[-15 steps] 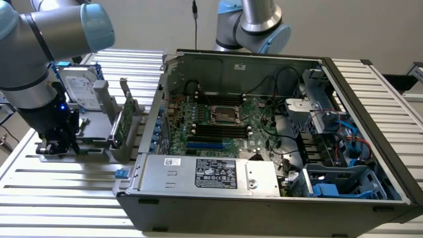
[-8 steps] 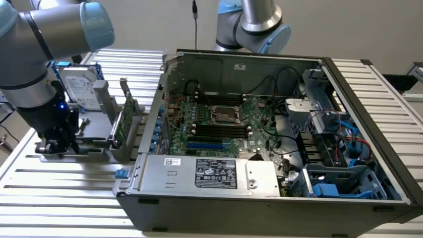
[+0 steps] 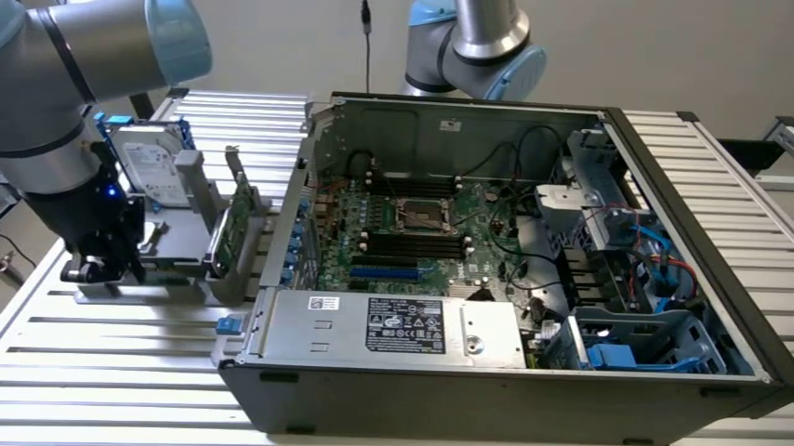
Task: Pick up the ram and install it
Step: 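Pick up the ram and move it above insertion slot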
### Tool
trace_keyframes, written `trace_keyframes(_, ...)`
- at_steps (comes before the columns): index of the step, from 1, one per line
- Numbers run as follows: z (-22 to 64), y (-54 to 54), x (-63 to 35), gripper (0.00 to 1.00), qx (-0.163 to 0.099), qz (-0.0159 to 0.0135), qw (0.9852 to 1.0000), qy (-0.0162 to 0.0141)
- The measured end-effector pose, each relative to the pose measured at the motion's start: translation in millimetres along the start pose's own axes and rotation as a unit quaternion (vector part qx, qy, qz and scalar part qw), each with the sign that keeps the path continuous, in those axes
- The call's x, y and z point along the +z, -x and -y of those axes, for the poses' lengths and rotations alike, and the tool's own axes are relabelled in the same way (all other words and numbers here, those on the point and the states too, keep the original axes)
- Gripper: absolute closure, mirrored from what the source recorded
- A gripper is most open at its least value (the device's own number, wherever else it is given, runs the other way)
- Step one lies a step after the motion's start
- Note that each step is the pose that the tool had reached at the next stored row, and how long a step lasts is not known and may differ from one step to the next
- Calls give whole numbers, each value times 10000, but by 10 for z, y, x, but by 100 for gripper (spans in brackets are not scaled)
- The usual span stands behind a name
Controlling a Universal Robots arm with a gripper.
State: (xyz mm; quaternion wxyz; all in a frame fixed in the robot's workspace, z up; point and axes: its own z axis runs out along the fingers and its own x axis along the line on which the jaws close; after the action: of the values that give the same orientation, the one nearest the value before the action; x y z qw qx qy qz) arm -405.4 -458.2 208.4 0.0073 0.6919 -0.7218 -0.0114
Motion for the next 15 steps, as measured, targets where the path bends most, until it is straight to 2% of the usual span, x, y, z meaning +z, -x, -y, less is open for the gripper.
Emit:
trace_keyframes(8, -4, 1, -172, 86, 0, 0, 10000, -1)
trace_keyframes(15, -12, 3, -475, 86, 0, 0, 10000, 0)
